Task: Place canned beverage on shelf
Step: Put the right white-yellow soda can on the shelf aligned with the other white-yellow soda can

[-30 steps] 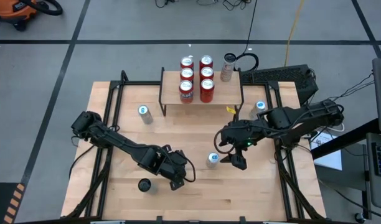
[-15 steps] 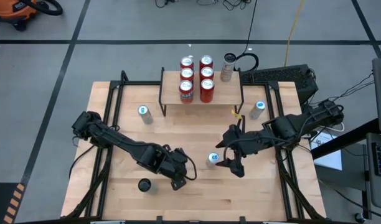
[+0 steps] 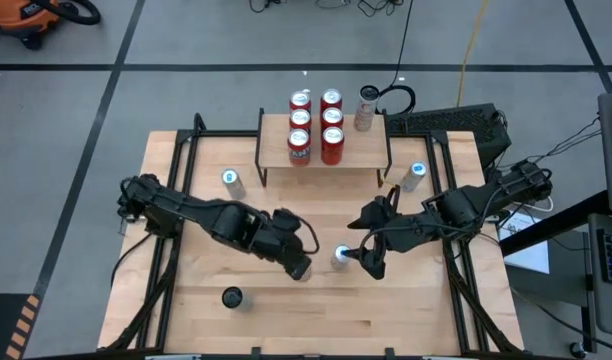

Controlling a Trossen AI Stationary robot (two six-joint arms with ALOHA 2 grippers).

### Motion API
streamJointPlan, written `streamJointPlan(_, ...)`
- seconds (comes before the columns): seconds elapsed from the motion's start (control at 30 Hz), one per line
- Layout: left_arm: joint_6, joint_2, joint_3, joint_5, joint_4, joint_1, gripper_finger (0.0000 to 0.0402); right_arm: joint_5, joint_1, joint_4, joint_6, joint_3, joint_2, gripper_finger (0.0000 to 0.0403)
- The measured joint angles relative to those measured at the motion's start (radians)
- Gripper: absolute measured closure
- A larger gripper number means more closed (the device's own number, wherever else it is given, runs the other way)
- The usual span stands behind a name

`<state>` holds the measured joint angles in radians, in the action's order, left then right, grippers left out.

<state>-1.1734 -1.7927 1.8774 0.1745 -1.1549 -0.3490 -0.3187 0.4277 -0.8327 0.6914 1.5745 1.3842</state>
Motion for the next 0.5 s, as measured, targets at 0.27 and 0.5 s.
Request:
streamJointPlan(0.27, -0.114, 0.000, 0.107, 0.014, 0.006, 0.051, 0.0142, -0.074, 0.030, 0.006, -0.008, 0.000, 0.000, 0.0085)
streamJointPlan(0.5, -0.197, 0.001, 0.154, 0.080, 0.070, 0.067, 0.0142, -0.179, 0.091, 0.004, -0.098, 0.000, 0.005, 0.0076)
